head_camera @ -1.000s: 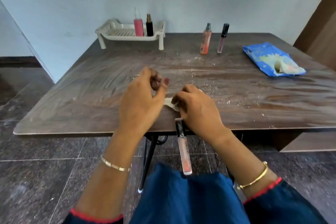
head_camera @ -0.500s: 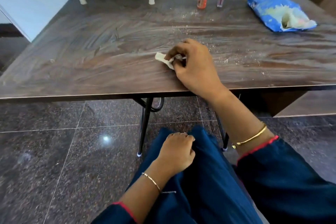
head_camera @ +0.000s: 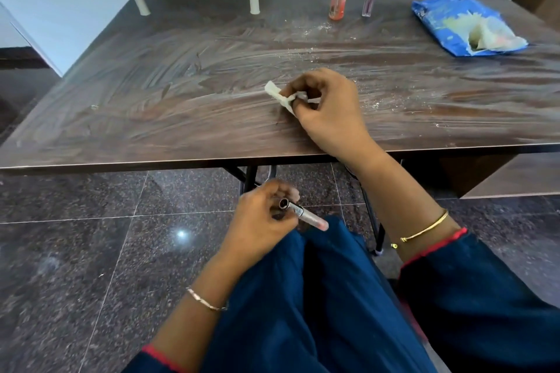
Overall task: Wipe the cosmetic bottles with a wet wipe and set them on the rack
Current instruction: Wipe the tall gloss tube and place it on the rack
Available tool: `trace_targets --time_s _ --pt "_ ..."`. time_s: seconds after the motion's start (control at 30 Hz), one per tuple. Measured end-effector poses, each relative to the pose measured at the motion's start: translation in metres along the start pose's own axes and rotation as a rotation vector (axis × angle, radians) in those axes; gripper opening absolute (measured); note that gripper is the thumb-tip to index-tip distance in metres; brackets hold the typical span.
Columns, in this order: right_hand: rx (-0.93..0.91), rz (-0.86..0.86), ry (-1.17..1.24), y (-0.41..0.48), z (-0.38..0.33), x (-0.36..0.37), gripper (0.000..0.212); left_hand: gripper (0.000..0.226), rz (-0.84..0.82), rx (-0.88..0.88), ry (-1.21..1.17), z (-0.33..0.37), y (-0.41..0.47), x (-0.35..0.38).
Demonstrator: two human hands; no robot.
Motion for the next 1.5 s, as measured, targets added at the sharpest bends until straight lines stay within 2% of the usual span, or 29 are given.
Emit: trace_targets --time_s 0.13,0.33,0.47,0.57,0.7,0.93,1.0,1.2,1.37,1.43,1.5 --pt "0.107 0.025 0.225 0.000 0.001 -0.003 0.025 0.030 -0.030 0.022 -0.332 0.048 -0.015 -0.031" --pt "0.163 -0.012 0.508 -0.003 -0.004 -0.012 0.025 0.031 -0.017 0.155 -0.586 0.103 -0.008 -0.073" --pt "0.143 0.008 0.671 -0.004 -0.010 -0.018 0.024 0.025 0.020 0.100 -0.664 0.113 0.024 -0.089" --pt "0.134 0.052 0.686 -0.004 -0.011 -0.019 0.025 0.021 0.029 0.056 -0.669 0.119 0.048 -0.093" --pt "0.150 0.138 0.633 0.007 -0.015 -0.022 0.021 0.023 -0.002 0.052 -0.653 0.126 0.075 -0.092" --pt "0.005 0.205 0.354 0.036 -0.033 -0.025 0.010 0.029 -0.103 0.102 -0.775 0.133 0.110 -0.087" --pt "-0.027 0.175 0.259 0.038 -0.032 -0.020 0.012 0.034 -0.124 0.116 -0.802 0.131 0.117 -0.088" --pt "-0.067 0.098 -0.008 0.016 -0.018 -0.010 0.009 0.027 -0.107 0.124 -0.839 0.119 0.123 -0.088" --pt "-0.131 -0.147 -0.267 -0.010 -0.016 -0.005 0.008 0.027 -0.094 0.117 -0.801 0.120 0.125 -0.094" --pt "-0.136 -0.144 -0.257 -0.012 -0.017 -0.006 0.009 0.027 -0.100 0.114 -0.784 0.122 0.125 -0.093" --pt "-0.078 -0.062 -0.172 -0.007 -0.018 -0.010 0.013 0.025 -0.095 0.119 -0.771 0.122 0.126 -0.093"
Point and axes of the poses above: each hand's wrist, its own y-axis towards the middle knuckle, its own x-axis out of the palm, z = x × y, the point moved 2 cm from there along y, towards the middle knuckle, and after that the axes turned 3 degrees about -x, right-handed, at the moved point
